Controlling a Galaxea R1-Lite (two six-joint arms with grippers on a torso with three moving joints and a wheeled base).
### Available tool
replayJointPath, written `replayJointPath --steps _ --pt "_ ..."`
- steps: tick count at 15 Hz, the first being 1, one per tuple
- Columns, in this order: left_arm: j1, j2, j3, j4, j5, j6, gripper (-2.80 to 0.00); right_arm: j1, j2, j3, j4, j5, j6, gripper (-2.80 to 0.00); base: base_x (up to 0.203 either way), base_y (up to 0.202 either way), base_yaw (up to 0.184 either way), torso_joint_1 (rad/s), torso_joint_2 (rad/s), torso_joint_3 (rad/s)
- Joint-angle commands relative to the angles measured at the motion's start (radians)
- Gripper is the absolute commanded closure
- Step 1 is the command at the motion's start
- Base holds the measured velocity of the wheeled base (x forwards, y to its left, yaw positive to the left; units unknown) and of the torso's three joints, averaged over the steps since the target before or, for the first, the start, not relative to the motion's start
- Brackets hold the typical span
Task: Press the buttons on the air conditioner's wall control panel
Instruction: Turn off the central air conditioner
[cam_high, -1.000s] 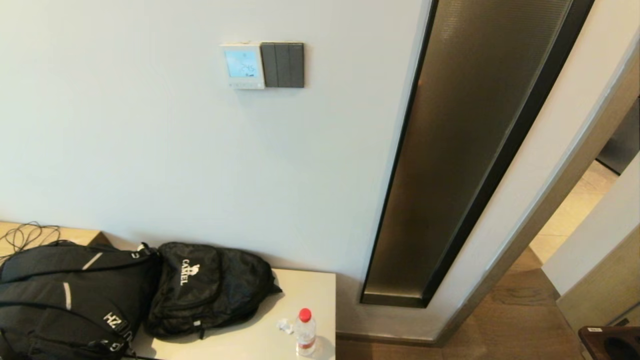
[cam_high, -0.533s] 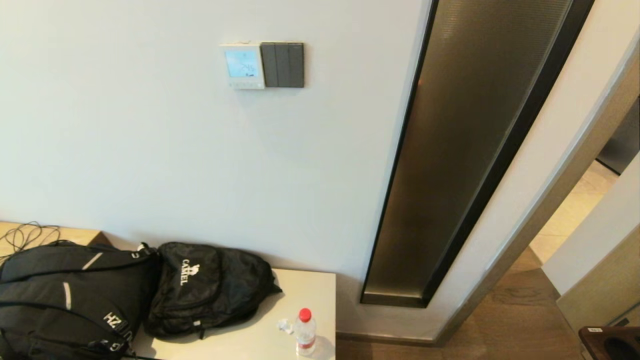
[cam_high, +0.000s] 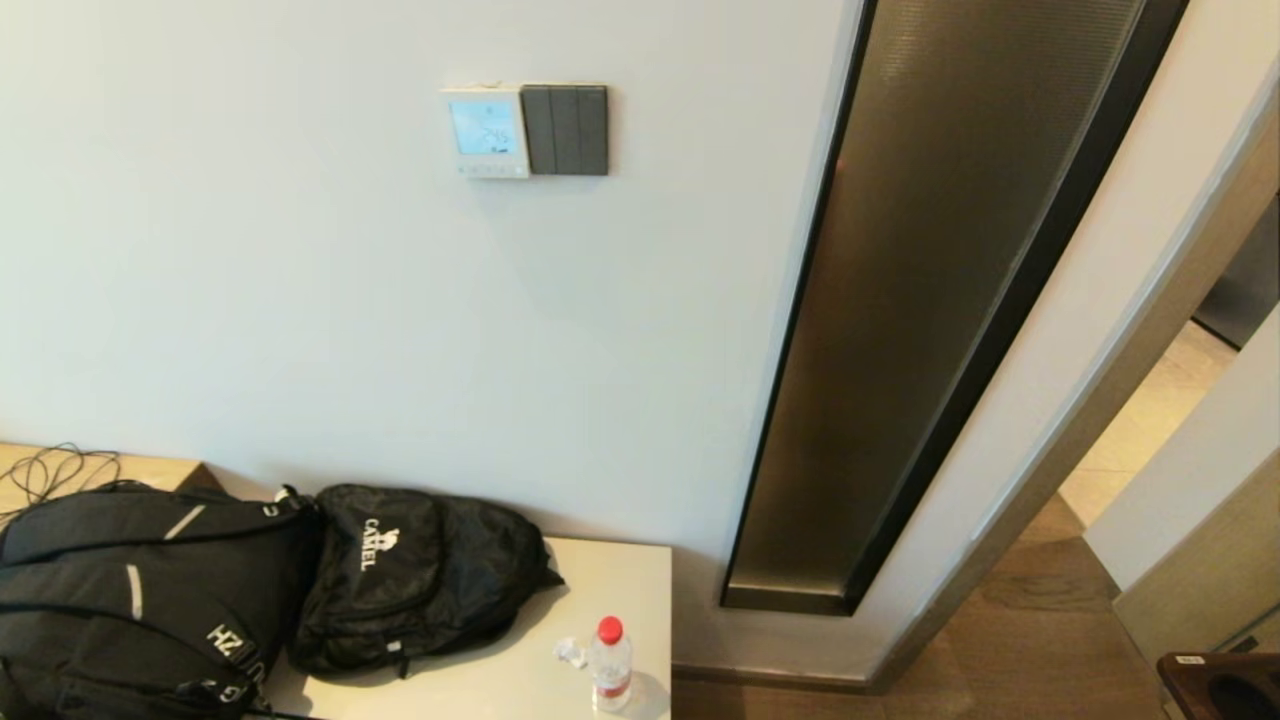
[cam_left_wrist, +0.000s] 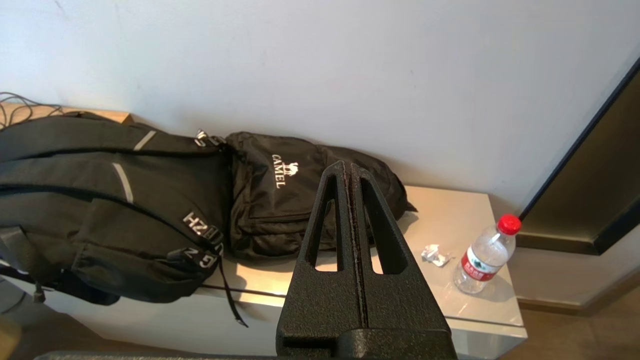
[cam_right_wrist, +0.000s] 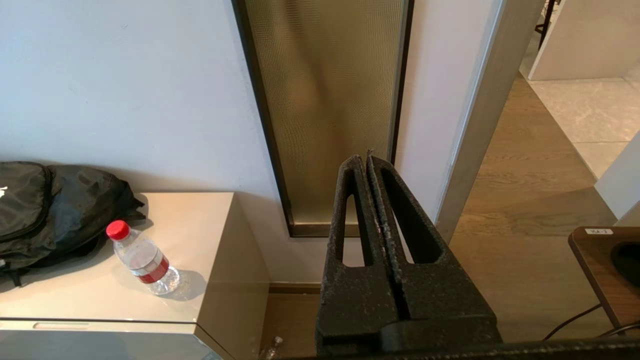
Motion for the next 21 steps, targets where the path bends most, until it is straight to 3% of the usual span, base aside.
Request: replayJointPath --steps 1,21 --pt "0.000 0.001 0.000 0.002 0.000 -0.002 0.00 0.000 0.001 0.000 0.000 0.000 0.000 0.00 0.000 0.000 0.000 0.000 0.00 0.000" --pt "-0.001 0.002 0.000 0.000 0.000 -0.002 0.00 0.001 0.000 0.002 -0.002 0.000 0.000 0.00 0.000 0.000 0.000 0.000 0.00 0.000"
